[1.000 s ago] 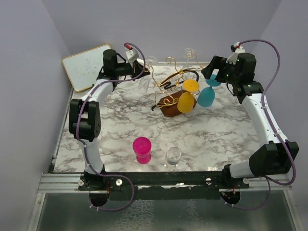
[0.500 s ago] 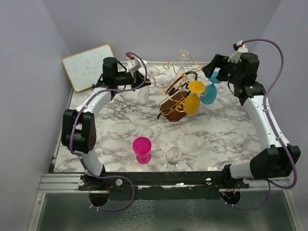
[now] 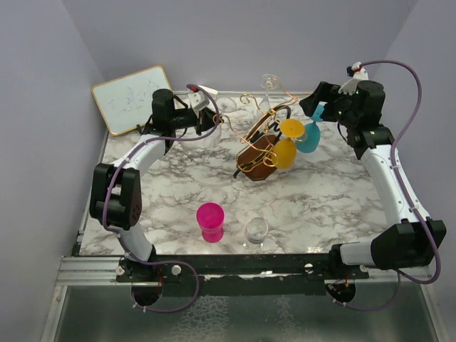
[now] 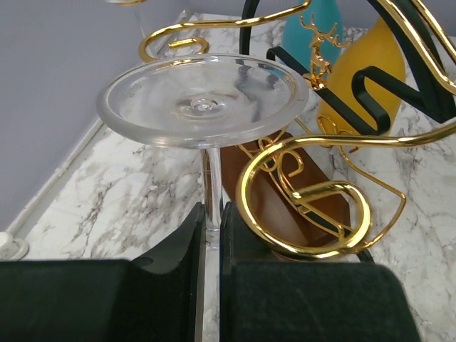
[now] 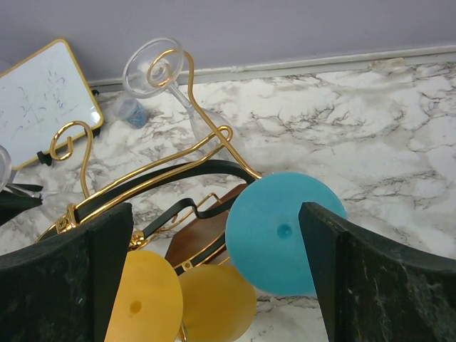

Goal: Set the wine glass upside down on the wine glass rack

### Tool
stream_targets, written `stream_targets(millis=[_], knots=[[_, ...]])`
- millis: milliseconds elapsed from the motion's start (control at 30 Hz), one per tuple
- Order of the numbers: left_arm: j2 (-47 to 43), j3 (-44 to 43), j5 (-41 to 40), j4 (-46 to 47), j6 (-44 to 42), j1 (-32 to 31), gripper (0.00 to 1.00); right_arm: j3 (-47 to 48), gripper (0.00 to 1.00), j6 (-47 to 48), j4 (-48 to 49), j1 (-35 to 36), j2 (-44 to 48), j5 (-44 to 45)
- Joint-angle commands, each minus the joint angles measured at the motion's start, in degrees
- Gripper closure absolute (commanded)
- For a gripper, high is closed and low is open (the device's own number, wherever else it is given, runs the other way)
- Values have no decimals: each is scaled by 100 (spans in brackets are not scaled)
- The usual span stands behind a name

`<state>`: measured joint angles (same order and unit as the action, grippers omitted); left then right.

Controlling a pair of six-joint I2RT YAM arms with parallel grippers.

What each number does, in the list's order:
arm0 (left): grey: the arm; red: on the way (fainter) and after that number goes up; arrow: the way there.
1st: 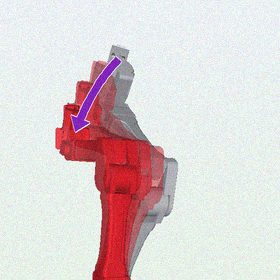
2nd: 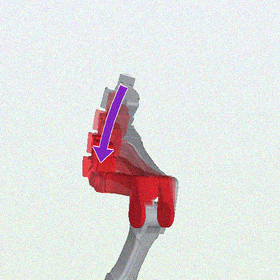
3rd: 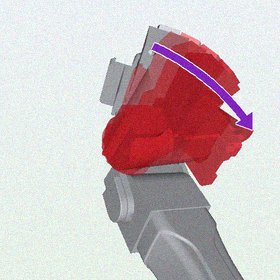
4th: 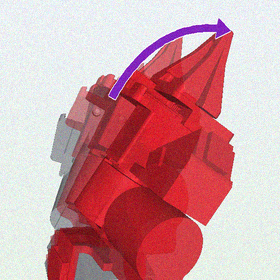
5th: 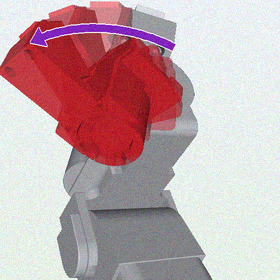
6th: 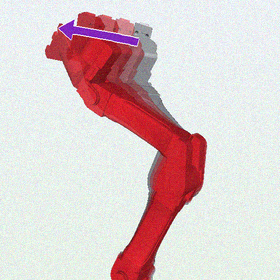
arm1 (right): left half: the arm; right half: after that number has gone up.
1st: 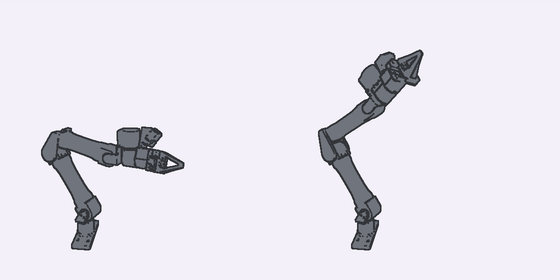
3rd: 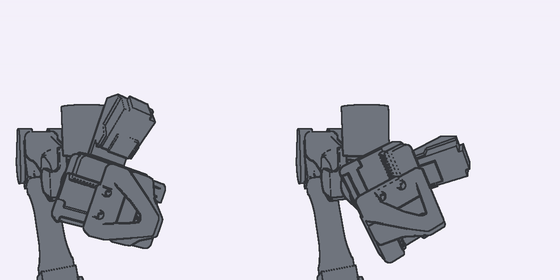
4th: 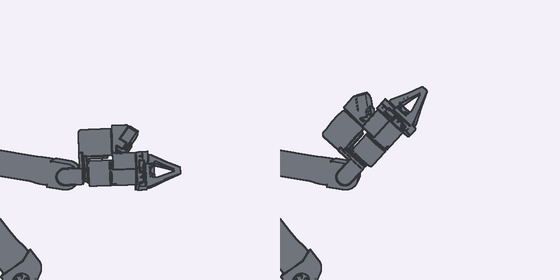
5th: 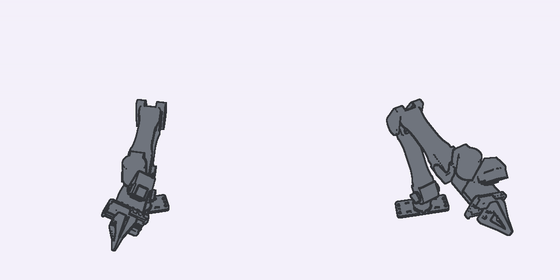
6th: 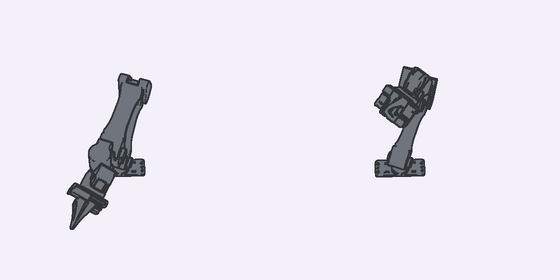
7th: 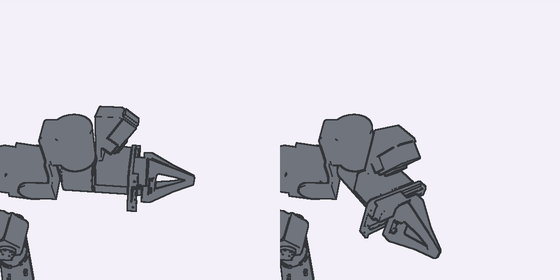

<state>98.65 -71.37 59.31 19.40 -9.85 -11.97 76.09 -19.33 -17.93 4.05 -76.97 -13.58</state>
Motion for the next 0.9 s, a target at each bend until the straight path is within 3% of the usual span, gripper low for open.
stream_targets(millis=[0,300,633,733,867], knots=[[265,-227,-66,1089,271,-71,100,-83,1,-119,273,14,43,65],[882,-474,540,1634,375,-70,100,107,0,-117,257,16,-58,195],[1397,-741,1420,3165,1562,34,100,260,1,-152,404,16,-264,108],[1730,-845,1650,4696,2828,68,100,270,1,-166,428,16,-337,110],[2570,-1536,1902,7422,5763,72,100,244,1,-203,483,16,-412,93]])
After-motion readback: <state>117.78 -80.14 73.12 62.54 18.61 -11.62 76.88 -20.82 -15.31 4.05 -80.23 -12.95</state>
